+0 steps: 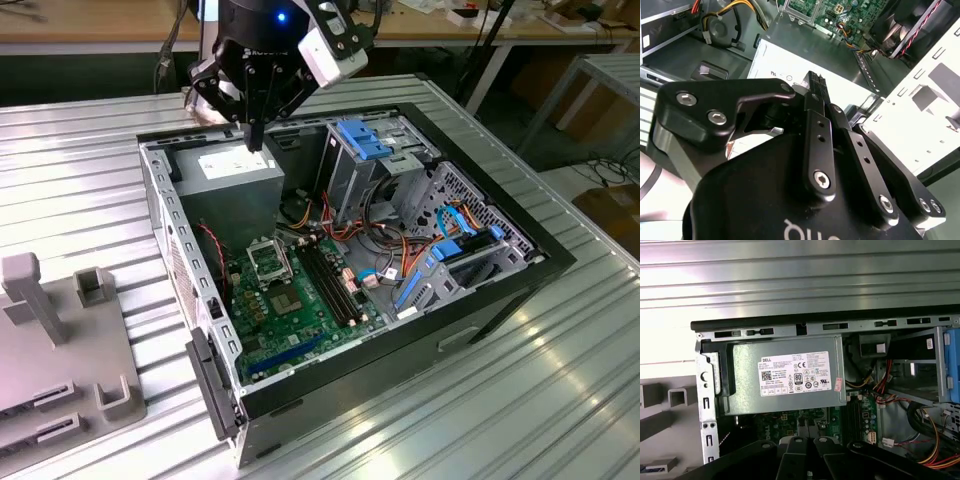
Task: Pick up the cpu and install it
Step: 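Reach for the cpu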
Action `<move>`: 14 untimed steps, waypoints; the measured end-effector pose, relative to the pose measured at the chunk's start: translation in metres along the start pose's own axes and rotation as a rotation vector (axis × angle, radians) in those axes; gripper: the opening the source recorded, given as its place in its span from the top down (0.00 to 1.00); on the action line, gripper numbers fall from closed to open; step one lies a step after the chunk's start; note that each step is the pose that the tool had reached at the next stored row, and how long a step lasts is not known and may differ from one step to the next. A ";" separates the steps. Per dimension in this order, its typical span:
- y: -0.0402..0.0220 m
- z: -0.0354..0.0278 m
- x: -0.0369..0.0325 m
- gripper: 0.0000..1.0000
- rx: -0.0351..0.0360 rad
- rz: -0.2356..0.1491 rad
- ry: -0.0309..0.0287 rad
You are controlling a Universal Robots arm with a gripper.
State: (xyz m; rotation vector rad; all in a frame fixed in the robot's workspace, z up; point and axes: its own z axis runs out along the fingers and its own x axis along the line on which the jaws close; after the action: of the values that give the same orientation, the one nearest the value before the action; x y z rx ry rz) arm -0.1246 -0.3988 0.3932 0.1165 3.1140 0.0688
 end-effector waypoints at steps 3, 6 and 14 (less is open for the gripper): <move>-0.0001 0.0001 0.0008 0.89 0.0000 0.000 0.0005; -0.0001 0.0001 0.0012 0.89 0.0001 0.000 0.0009; -0.0004 0.0011 0.0048 0.89 0.0006 0.000 0.0076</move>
State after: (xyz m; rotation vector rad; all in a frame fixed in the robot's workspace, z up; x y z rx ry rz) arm -0.1294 -0.3988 0.3920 0.1171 3.1216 0.0685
